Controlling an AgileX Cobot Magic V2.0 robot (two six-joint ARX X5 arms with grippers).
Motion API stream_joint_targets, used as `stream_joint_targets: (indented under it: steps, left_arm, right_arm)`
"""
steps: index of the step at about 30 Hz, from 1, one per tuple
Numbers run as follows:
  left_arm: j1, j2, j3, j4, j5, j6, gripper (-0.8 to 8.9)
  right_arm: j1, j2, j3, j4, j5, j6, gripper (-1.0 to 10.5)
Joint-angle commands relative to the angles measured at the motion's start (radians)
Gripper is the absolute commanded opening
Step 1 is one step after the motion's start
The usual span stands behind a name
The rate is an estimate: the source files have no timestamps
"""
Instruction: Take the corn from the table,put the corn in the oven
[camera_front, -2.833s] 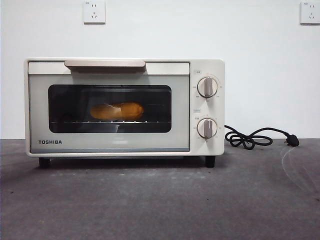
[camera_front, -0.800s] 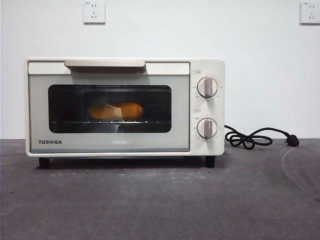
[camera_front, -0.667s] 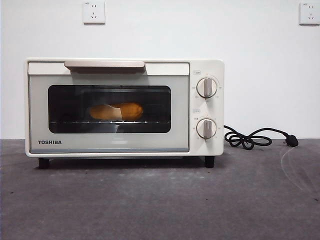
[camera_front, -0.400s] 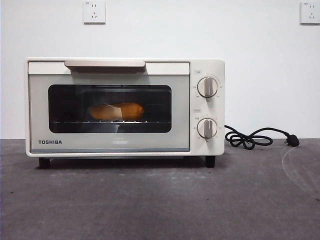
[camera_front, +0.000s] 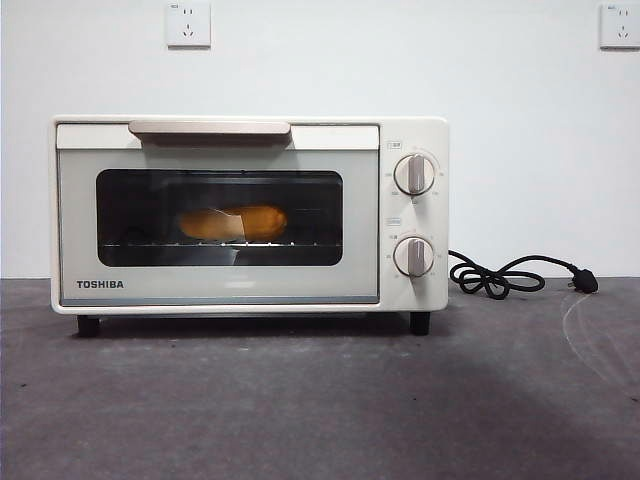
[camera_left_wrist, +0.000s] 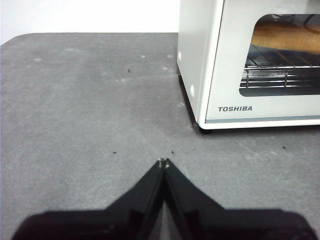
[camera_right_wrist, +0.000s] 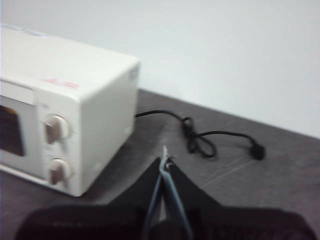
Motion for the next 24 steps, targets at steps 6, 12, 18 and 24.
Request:
stream_joint_targets:
  steps: [6, 12, 18, 24]
  left_arm:
    - [0.003, 0.0, -0.007, 0.007, 0.003, 0.01, -0.03]
    - [0.003, 0.0, -0.007, 0.007, 0.003, 0.01, -0.03]
    - [0.003, 0.0, -0.007, 0.008, 0.003, 0.01, -0.03]
    - [0.003, 0.003, -0.007, 0.008, 0.004, 0.01, -0.03]
  right_arm:
    - [-0.002, -0.235, -0.278, 0.092, 0.13, 0.077, 0.0]
    - [-0.002, -0.328, -0.36, 0.088, 0.146, 0.087, 0.0]
    - [-0.002, -0.401, -0.407, -0.002, 0.228, 0.174, 0.0]
    - [-0.001, -0.401, -0.406, -0.097, 0.28, 0.223, 0.0]
